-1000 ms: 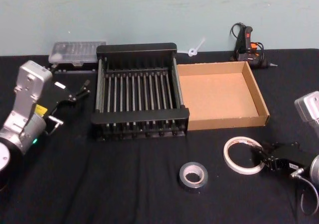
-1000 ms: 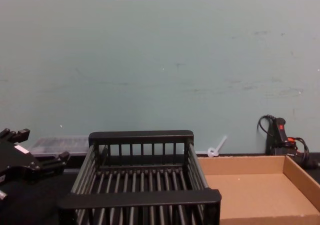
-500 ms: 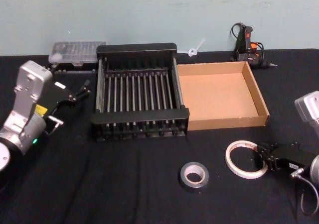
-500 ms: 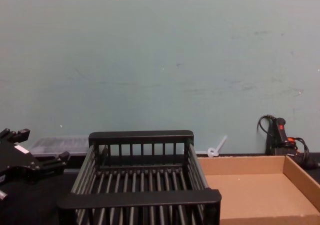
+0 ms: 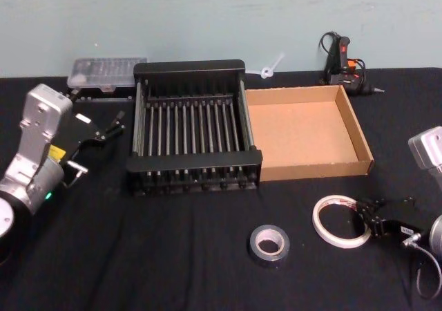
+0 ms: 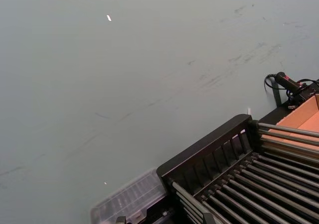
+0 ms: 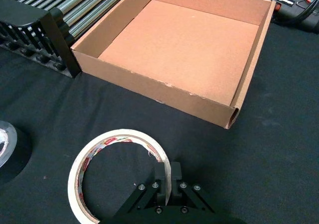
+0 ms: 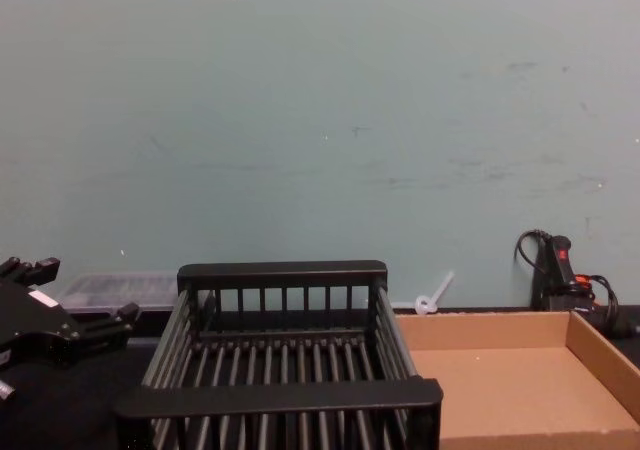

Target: Pick up the white tape and place it into the black box , Pick up the silver tape and place it into the brown box.

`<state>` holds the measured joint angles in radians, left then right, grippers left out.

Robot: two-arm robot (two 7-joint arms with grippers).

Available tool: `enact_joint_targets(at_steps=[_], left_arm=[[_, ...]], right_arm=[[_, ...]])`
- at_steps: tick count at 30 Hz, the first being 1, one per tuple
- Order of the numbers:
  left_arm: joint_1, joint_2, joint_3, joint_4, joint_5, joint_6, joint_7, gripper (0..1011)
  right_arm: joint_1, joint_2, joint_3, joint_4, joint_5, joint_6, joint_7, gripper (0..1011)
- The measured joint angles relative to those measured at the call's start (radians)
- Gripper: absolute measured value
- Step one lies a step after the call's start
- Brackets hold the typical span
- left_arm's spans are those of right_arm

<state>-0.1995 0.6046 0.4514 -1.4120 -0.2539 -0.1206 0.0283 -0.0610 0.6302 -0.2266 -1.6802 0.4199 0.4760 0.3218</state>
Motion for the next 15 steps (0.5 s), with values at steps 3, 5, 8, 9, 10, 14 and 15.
enact_joint_targets(at_steps=[3, 5, 8, 9, 10, 14, 15], left_arm=[[0.0, 0.0, 0.0, 0.0, 0.0, 0.0, 0.0, 1001], [0.0, 0.0, 0.0, 0.0, 0.0, 0.0, 0.0, 1001], [0.0, 0.0, 0.0, 0.0, 0.0, 0.0, 0.0, 1001], [0.0, 0.0, 0.0, 0.0, 0.0, 0.0, 0.0, 1001], [0.0, 0.0, 0.0, 0.0, 0.0, 0.0, 0.0, 1001], [0.0, 0.0, 0.0, 0.0, 0.0, 0.0, 0.0, 1001], [0.0, 0.0, 0.0, 0.0, 0.0, 0.0, 0.0, 1001]], right_arm=[[0.0, 0.0, 0.0, 0.0, 0.0, 0.0, 0.0, 71], [-0.001, 0.0, 0.001, 0.0, 0.0, 0.0, 0.0, 71], [-0.005, -0.001, 0.007, -0.006, 0.004, -0.003, 0.0, 71], [-0.006, -0.002, 0.008, -0.008, 0.006, -0.004, 0.0, 71], [-0.007, -0.002, 0.01, -0.01, 0.008, -0.005, 0.0, 71], [-0.013, -0.003, 0.022, -0.022, 0.022, -0.011, 0.0, 71], [-0.015, -0.003, 0.024, -0.024, 0.025, -0.012, 0.0, 71]])
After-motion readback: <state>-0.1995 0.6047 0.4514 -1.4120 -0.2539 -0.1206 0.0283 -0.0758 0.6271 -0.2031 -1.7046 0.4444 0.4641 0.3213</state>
